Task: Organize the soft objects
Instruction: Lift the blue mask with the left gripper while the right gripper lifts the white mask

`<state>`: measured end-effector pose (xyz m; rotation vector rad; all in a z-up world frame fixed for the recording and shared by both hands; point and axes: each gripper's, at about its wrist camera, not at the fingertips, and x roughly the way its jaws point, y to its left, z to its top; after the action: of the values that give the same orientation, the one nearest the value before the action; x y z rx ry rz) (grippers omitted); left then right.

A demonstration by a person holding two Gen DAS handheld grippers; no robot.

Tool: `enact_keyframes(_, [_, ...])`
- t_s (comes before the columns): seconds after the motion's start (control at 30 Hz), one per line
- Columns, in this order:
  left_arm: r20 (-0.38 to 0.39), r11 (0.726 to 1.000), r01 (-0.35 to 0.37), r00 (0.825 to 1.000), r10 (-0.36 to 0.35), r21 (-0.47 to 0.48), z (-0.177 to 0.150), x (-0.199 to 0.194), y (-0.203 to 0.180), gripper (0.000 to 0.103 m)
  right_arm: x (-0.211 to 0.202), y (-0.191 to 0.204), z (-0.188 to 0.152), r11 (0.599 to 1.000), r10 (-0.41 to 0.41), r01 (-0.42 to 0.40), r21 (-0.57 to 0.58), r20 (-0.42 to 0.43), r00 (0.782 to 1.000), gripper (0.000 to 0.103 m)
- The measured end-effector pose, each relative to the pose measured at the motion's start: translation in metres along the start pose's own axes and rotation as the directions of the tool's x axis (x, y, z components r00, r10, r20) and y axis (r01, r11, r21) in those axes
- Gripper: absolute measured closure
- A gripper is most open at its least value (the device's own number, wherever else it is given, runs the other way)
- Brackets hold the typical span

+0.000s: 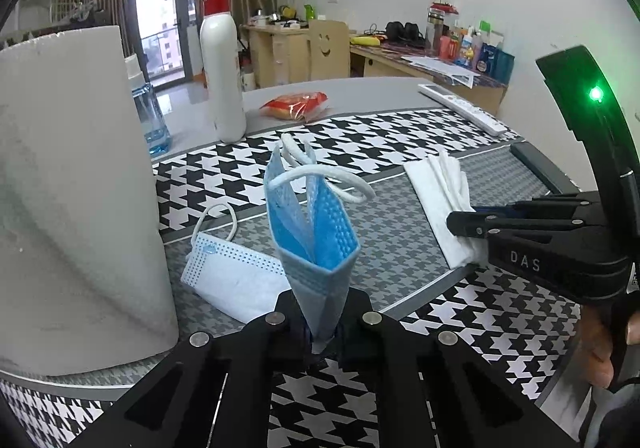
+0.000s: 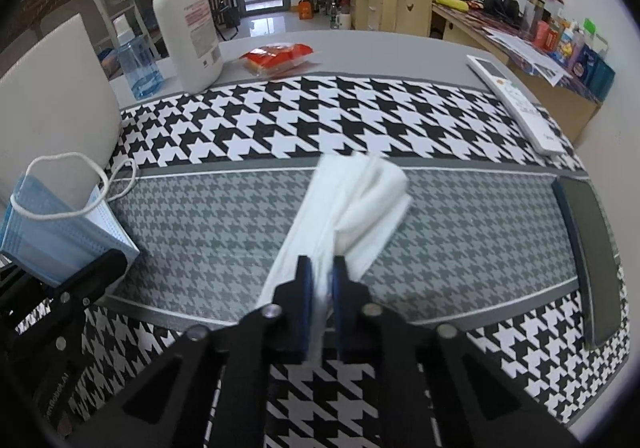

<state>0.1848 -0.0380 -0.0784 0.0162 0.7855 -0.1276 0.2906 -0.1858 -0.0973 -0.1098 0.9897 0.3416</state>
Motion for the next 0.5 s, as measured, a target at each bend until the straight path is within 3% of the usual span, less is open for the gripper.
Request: enact_keyframes(0.5, [0.098, 1.000, -0.004, 0.995, 0.003, 0.002, 0.007, -0.037, 0.002, 0.095, -0.045, -0.009, -0.001, 0.997, 0.059, -0.064, 0.042, 0.121, 0.991, 0.093])
